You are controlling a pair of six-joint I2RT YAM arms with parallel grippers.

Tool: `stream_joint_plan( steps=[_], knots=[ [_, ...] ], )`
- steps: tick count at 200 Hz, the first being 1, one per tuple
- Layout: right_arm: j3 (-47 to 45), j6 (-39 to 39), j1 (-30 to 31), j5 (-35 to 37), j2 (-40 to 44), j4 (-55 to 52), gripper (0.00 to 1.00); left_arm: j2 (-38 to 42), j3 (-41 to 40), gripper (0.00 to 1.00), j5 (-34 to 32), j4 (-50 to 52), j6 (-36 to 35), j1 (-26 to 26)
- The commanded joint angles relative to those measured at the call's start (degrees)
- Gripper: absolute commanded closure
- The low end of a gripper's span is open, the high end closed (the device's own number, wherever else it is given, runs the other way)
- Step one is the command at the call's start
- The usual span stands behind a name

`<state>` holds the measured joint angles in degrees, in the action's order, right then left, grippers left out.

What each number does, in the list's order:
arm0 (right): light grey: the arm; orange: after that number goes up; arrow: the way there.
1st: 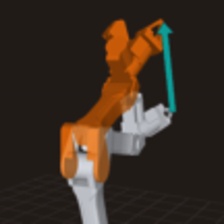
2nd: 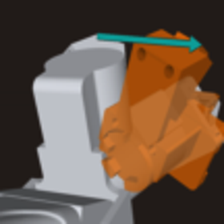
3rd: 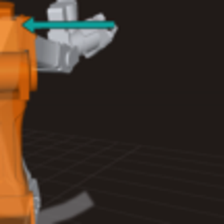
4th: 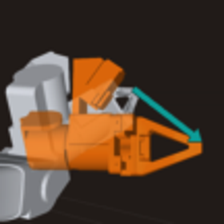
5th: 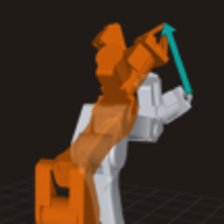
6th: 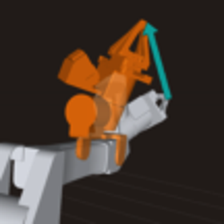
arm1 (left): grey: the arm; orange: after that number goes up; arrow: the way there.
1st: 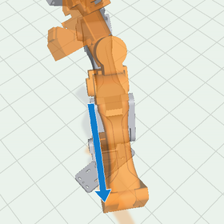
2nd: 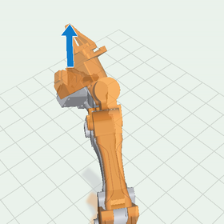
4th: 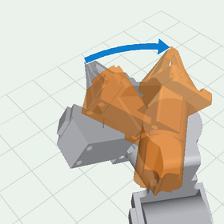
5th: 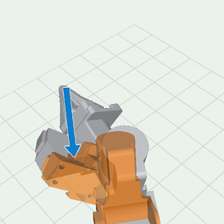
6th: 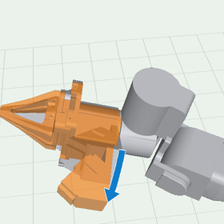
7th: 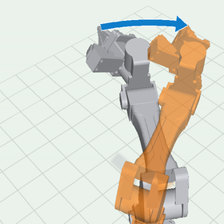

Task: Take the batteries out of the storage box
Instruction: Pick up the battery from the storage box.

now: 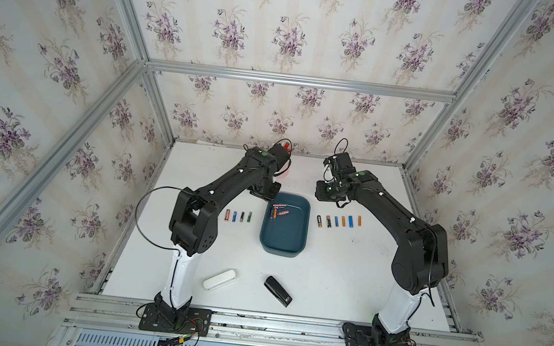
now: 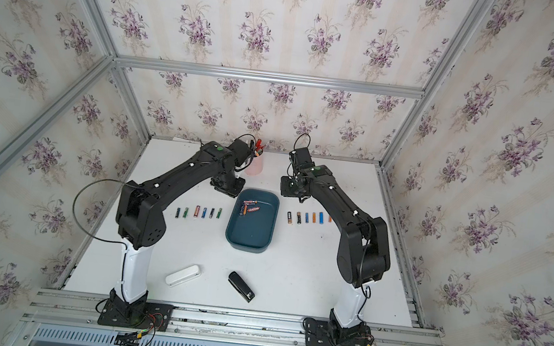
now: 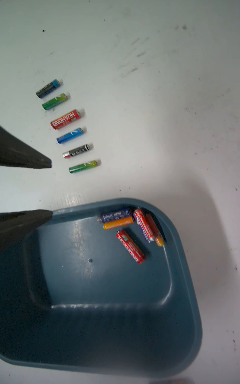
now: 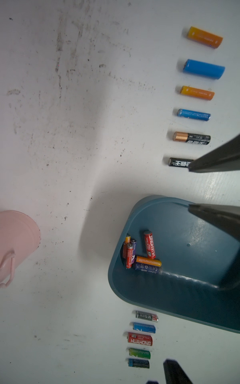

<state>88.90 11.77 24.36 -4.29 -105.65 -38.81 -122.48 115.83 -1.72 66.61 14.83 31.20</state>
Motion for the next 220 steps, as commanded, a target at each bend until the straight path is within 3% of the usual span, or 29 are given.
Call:
stream_joint_plan(
  steps=[1, 30, 61, 220],
  knots=[
    [-1.68, -0.34, -1.5, 1.05, 1.59, -0.12, 0.68, -5.3, 6.31, 0.58, -0.07, 3.16, -0.66, 2.39],
    [-4.15, -0.87, -3.93, 0.36, 3.79, 0.34, 0.68, -11.57, 14.13, 0.57, 0.94, 3.68, -3.17, 4.68],
    [-5.12, -1.44, -5.5, 0.01, 4.74, 0.38, 0.68, -15.12, 17.4, 0.56, 1.76, 2.99, -4.57, 4.82],
    [-5.05, -1.93, -6.43, -0.51, 4.11, 0.33, 0.68, -20.04, 15.25, 0.55, 4.7, 1.02, -6.82, 4.81]
  ],
)
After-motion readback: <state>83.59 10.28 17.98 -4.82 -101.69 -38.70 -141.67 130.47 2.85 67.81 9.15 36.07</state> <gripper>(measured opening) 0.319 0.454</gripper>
